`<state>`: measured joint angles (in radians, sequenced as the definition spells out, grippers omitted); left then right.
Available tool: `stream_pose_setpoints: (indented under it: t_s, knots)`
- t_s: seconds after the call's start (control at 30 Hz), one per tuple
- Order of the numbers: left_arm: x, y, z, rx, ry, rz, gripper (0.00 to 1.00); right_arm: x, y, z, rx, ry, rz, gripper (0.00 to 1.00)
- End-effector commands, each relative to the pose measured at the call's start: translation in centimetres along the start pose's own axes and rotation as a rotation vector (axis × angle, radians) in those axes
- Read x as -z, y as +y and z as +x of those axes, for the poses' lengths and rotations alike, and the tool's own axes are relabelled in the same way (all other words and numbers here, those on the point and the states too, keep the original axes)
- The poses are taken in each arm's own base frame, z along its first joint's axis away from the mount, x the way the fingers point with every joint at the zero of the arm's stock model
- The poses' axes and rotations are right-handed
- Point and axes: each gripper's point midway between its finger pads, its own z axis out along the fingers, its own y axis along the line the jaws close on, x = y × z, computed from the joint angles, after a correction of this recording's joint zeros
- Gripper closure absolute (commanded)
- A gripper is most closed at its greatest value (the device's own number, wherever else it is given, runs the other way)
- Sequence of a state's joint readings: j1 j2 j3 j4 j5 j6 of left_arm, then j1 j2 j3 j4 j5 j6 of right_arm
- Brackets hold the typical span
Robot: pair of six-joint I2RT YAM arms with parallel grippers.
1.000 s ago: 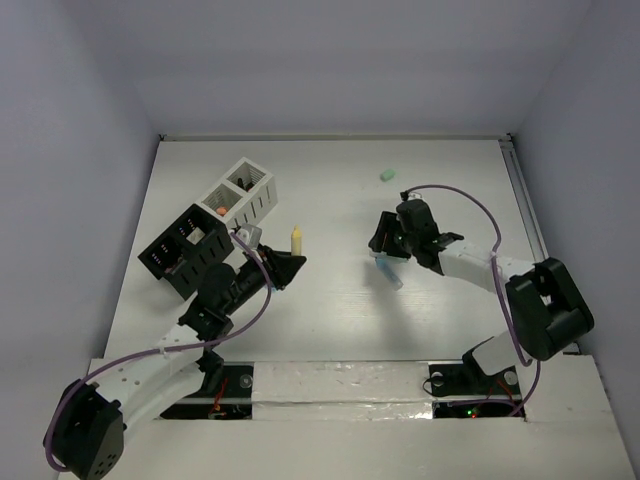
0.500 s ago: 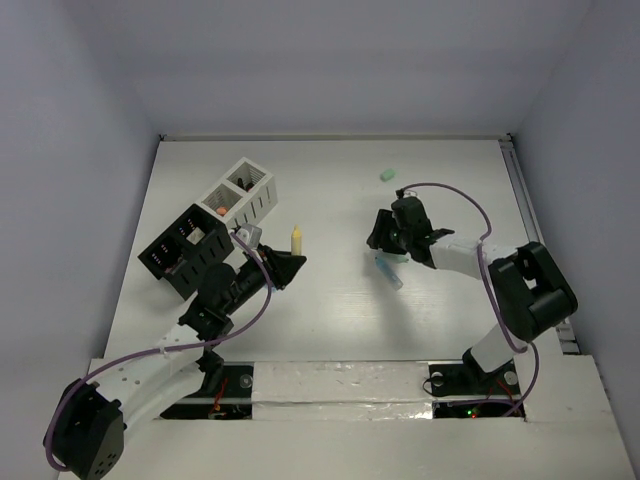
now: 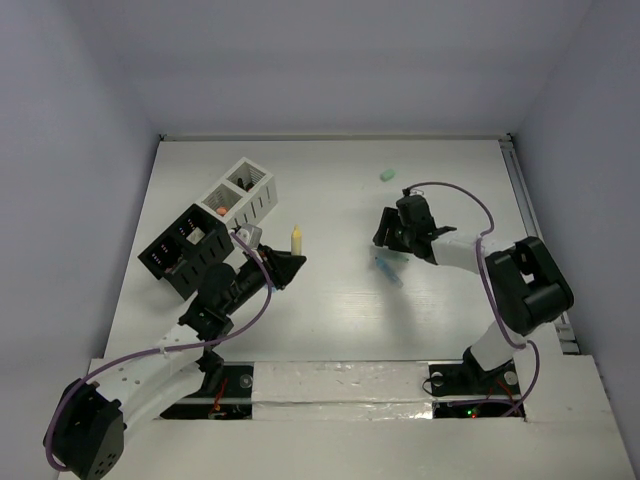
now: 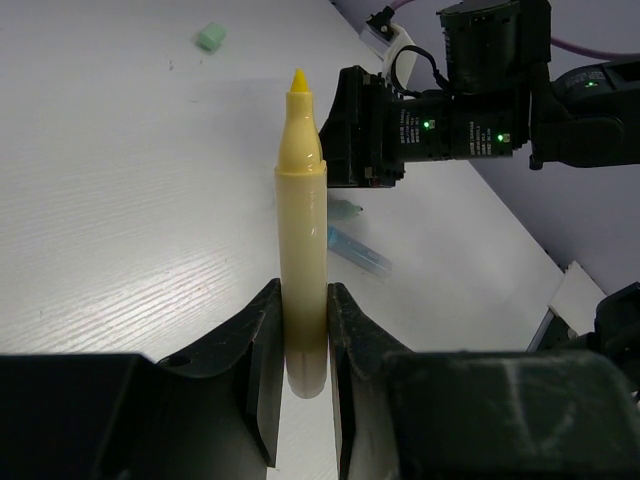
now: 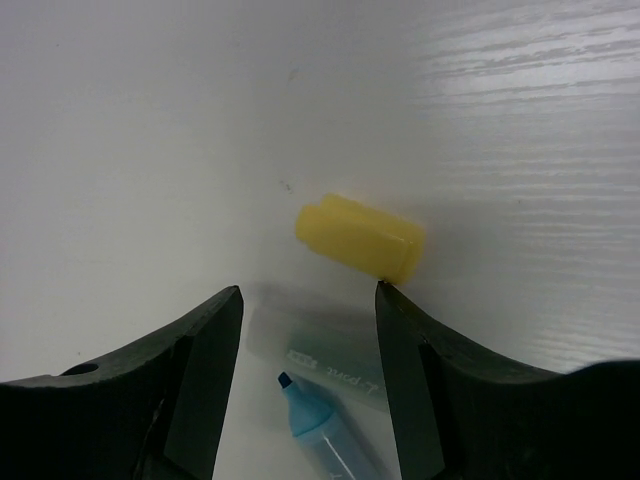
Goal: Sort the stationery into containers
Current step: Close the pen cap on the pen.
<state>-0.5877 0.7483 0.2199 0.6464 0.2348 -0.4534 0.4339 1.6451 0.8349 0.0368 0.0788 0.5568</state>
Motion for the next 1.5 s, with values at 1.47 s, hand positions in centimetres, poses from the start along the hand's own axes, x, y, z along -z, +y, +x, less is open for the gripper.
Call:
stream_pose_setpoints:
  t_s: [1.47]
  knots:
    - [-0.1, -0.5, -0.9, -0.025, -0.037, 0.024, 1.00, -4.4, -1.6, -1.1, 0.250, 0.197, 0.220, 0.53]
